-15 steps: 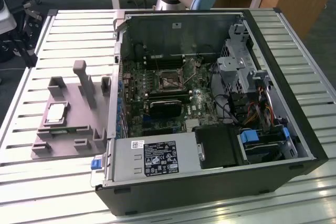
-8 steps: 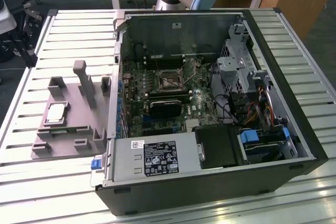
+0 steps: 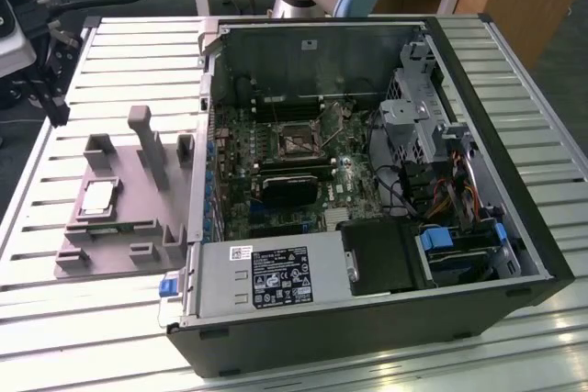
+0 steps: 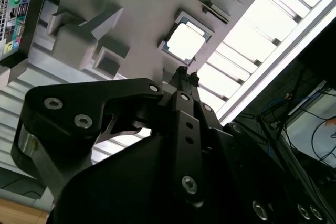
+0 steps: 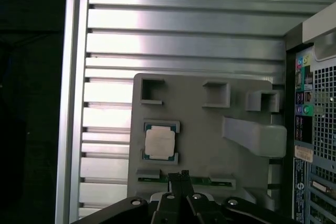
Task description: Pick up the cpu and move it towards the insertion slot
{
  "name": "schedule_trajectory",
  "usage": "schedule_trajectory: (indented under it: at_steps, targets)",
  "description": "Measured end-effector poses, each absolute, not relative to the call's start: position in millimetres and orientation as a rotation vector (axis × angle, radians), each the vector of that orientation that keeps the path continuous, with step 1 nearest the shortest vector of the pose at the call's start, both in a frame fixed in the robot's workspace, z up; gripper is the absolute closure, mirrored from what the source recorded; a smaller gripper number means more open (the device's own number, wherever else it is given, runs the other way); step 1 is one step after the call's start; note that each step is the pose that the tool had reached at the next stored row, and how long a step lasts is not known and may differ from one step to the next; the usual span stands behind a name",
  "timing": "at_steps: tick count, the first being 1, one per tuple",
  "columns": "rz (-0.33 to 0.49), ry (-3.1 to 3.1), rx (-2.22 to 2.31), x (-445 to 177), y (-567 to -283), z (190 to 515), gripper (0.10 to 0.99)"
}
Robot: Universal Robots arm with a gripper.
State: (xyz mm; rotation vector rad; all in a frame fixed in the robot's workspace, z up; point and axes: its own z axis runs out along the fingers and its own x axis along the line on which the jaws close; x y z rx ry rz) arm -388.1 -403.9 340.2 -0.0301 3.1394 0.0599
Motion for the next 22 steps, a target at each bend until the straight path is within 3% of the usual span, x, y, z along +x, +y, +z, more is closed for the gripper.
schedule_trajectory:
  at_steps: [22]
  targets:
    - [0.065, 3.135, -0.03, -398, -404, 300, 0.984]
